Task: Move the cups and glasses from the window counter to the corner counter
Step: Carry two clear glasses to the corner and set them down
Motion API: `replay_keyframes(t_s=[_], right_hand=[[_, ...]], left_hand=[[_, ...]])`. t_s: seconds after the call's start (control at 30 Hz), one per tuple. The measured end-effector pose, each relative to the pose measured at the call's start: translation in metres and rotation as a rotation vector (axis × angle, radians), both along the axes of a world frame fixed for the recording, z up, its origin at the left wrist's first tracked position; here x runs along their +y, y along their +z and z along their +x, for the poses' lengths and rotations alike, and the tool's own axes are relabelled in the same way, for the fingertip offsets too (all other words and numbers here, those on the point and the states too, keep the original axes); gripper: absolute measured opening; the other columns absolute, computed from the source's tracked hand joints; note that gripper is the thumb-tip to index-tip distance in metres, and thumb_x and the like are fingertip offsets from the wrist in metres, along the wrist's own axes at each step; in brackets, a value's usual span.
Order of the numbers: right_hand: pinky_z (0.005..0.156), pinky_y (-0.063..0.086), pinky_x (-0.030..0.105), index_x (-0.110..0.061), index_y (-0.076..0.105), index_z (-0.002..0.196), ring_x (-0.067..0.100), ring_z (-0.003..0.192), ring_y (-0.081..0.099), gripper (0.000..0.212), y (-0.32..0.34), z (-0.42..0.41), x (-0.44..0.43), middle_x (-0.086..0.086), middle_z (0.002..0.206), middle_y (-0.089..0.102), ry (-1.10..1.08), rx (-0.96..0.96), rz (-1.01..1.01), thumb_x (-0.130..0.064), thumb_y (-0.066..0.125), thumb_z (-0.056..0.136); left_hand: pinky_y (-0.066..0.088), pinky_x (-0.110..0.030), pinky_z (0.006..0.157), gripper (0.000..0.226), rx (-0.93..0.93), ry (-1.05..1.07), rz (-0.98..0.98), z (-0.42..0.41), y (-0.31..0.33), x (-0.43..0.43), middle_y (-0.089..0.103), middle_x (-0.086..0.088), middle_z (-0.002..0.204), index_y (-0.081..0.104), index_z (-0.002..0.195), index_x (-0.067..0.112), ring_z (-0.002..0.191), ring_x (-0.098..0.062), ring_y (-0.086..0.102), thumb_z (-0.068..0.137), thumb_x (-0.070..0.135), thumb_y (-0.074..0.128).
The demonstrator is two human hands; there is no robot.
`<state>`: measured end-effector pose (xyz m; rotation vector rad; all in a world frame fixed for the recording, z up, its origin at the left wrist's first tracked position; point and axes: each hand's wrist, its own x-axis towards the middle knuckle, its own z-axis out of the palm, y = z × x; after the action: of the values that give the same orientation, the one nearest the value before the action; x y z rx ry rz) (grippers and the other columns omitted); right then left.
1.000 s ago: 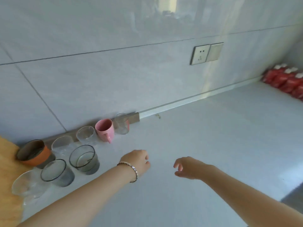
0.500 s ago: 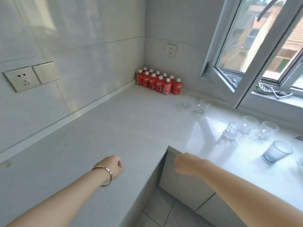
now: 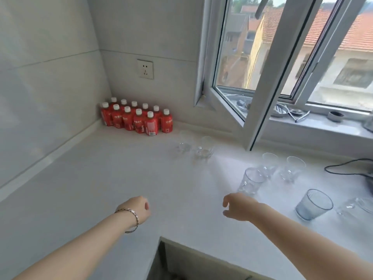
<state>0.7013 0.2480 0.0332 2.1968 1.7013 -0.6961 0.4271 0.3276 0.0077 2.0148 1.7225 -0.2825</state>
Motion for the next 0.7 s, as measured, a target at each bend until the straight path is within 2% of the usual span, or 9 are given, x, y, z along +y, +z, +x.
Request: replay_keyframes(t_s=[0.07, 0.13, 0.2, 0.3, 0.4, 0.5, 0.6, 0.67, 0.7], right_hand=[[0.094, 0.042, 0.028, -0.020, 0.051, 0.128, 0.021, 0.122, 0.050, 0.038, -0.007, 0.014, 0.040, 0.002, 0.131, 0.055, -0.059, 0.010, -0.004, -0.029, 0.049, 0.090], [0.093, 0.042, 0.029, -0.020, 0.048, 0.130, 0.022, 0.121, 0.051, 0.042, -0.012, 0.024, 0.079, 0.001, 0.132, 0.053, -0.121, 0.022, -0.008, -0.031, 0.049, 0.089], [0.095, 0.042, 0.032, -0.017, 0.044, 0.132, 0.024, 0.121, 0.051, 0.045, -0.015, 0.029, 0.119, 0.003, 0.134, 0.049, -0.160, 0.014, 0.016, -0.033, 0.049, 0.090], [0.091, 0.045, 0.034, -0.010, 0.045, 0.127, 0.025, 0.117, 0.051, 0.046, -0.017, 0.033, 0.178, 0.007, 0.129, 0.049, -0.238, -0.016, 0.137, -0.037, 0.049, 0.090], [0.088, 0.046, 0.036, -0.006, 0.045, 0.124, 0.030, 0.116, 0.050, 0.053, -0.021, 0.034, 0.234, 0.011, 0.125, 0.048, -0.378, 0.036, 0.244, -0.043, 0.051, 0.087], [0.093, 0.044, 0.038, -0.005, 0.032, 0.135, 0.033, 0.122, 0.045, 0.076, -0.035, 0.041, 0.282, 0.013, 0.133, 0.041, -0.504, 0.096, 0.263, -0.048, 0.062, 0.080], [0.098, 0.042, 0.038, -0.007, 0.014, 0.146, 0.033, 0.128, 0.042, 0.102, -0.054, 0.049, 0.309, 0.013, 0.143, 0.033, -0.564, 0.127, 0.227, -0.054, 0.068, 0.073], [0.097, 0.044, 0.038, -0.009, 0.012, 0.146, 0.033, 0.128, 0.044, 0.103, -0.063, 0.052, 0.313, 0.013, 0.145, 0.032, -0.571, 0.126, 0.219, -0.053, 0.069, 0.073], [0.094, 0.045, 0.038, -0.009, 0.017, 0.144, 0.033, 0.125, 0.046, 0.098, -0.066, 0.053, 0.313, 0.013, 0.143, 0.033, -0.570, 0.123, 0.232, -0.052, 0.069, 0.074]], left_hand=[[0.046, -0.025, 0.085, 0.018, -0.009, -0.008, -0.024, 0.017, -0.005, 0.044, 0.063, 0.000, 0.112, 0.059, 0.098, 0.023, 0.105, -0.020, 0.060, 0.088, 0.022, 0.044], [0.043, -0.024, 0.079, 0.010, -0.024, -0.015, -0.052, 0.030, -0.012, 0.086, 0.060, 0.001, 0.102, 0.051, 0.085, 0.025, 0.096, -0.020, 0.059, 0.088, 0.021, 0.043], [0.044, -0.025, 0.079, 0.013, -0.034, -0.023, -0.062, 0.041, -0.015, 0.122, 0.060, 0.002, 0.099, 0.048, 0.078, 0.026, 0.093, -0.020, 0.058, 0.088, 0.021, 0.042], [0.049, -0.026, 0.085, 0.017, -0.037, -0.008, -0.076, 0.050, -0.021, 0.167, 0.061, 0.000, 0.095, 0.048, 0.072, 0.024, 0.102, -0.022, 0.063, 0.087, 0.020, 0.042], [0.050, -0.027, 0.084, 0.025, -0.043, 0.002, -0.101, 0.051, -0.035, 0.199, 0.057, 0.004, 0.089, 0.039, 0.062, 0.028, 0.100, -0.022, 0.063, 0.085, 0.020, 0.043], [0.049, -0.026, 0.084, 0.024, -0.030, -0.003, -0.103, 0.051, -0.042, 0.217, 0.060, 0.002, 0.093, 0.040, 0.063, 0.029, 0.094, -0.020, 0.061, 0.086, 0.021, 0.043], [0.048, -0.026, 0.087, 0.011, -0.017, 0.005, -0.103, 0.051, -0.046, 0.227, 0.063, 0.002, 0.106, 0.047, 0.080, 0.029, 0.094, -0.020, 0.058, 0.087, 0.022, 0.043], [0.049, -0.026, 0.087, 0.008, -0.014, 0.019, -0.111, 0.052, -0.048, 0.231, 0.065, 0.002, 0.107, 0.047, 0.083, 0.028, 0.098, -0.020, 0.061, 0.087, 0.022, 0.044], [0.049, -0.027, 0.087, 0.009, -0.015, 0.021, -0.121, 0.054, -0.049, 0.233, 0.064, 0.002, 0.102, 0.047, 0.081, 0.029, 0.101, -0.020, 0.062, 0.087, 0.022, 0.044]])
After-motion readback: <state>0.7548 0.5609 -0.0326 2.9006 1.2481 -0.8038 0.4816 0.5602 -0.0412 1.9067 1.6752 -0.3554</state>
